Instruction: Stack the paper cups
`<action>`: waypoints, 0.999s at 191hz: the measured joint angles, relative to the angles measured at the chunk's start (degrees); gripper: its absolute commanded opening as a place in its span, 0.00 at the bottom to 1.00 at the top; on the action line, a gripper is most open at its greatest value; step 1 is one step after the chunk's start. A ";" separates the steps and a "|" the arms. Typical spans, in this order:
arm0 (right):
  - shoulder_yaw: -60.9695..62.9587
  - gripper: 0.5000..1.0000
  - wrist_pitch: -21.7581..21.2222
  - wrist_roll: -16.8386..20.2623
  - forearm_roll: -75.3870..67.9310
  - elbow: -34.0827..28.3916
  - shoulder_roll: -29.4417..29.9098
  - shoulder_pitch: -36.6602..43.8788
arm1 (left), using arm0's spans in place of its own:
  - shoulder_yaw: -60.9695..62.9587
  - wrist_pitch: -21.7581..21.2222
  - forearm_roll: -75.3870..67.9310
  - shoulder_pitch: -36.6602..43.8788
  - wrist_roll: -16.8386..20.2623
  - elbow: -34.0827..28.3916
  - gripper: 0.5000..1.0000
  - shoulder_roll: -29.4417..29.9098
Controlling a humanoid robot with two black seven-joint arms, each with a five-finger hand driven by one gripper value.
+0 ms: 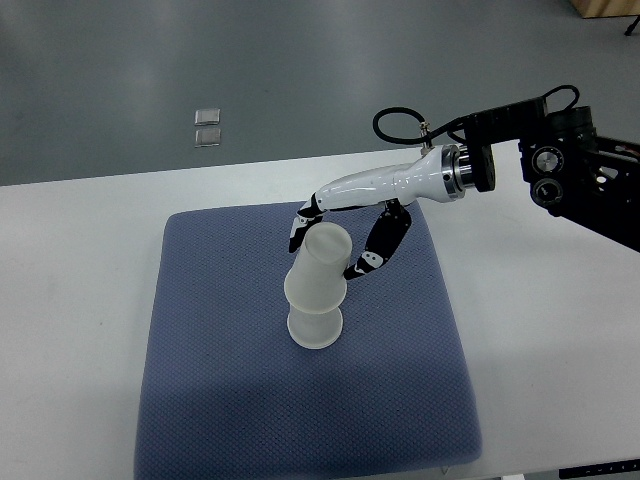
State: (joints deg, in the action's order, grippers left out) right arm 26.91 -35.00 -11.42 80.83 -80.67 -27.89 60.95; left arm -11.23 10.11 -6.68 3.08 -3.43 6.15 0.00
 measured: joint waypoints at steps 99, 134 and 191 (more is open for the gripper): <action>3.01 0.83 0.00 0.19 -8.52 3.91 0.20 -4.10 | 0.00 0.00 0.00 0.00 0.02 0.00 1.00 0.00; 5.32 0.83 0.00 3.73 -19.64 10.16 1.68 -8.17 | 0.00 0.00 0.00 0.00 0.02 0.00 1.00 0.00; 5.74 0.83 5.46 13.13 -52.81 23.59 5.01 -12.47 | -0.01 0.00 0.00 0.00 0.02 0.00 1.00 0.00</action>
State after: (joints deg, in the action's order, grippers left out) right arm 32.65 -29.54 1.70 28.02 -57.08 -22.88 48.47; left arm -11.24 10.11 -6.68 3.08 -3.42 6.15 0.00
